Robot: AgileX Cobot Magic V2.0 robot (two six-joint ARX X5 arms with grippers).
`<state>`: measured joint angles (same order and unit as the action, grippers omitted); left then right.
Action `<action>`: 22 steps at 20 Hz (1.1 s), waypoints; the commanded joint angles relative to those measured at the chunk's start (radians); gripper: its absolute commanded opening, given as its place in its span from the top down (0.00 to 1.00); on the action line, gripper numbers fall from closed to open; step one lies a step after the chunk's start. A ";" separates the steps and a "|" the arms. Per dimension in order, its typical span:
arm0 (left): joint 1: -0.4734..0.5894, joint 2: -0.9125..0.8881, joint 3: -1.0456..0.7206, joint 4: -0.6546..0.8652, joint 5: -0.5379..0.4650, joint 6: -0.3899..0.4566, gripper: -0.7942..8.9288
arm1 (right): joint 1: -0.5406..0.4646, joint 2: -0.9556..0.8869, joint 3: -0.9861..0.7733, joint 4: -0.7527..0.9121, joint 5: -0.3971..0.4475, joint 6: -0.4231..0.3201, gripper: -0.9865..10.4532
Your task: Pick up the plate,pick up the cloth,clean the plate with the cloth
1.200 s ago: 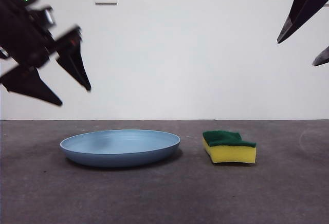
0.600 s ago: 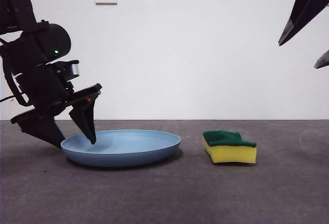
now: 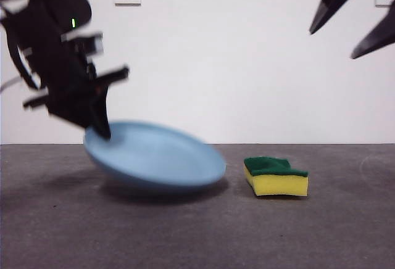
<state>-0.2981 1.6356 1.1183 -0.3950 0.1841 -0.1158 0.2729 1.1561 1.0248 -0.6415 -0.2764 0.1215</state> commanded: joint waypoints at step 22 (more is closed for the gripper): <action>-0.010 -0.470 -0.004 -0.270 -0.179 0.042 0.93 | 0.201 0.749 0.229 0.032 0.224 -0.033 0.68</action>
<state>-0.3050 1.1648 1.1183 -0.6788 0.0071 -0.0788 0.4671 1.8809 1.2568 -0.6067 -0.0521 0.0830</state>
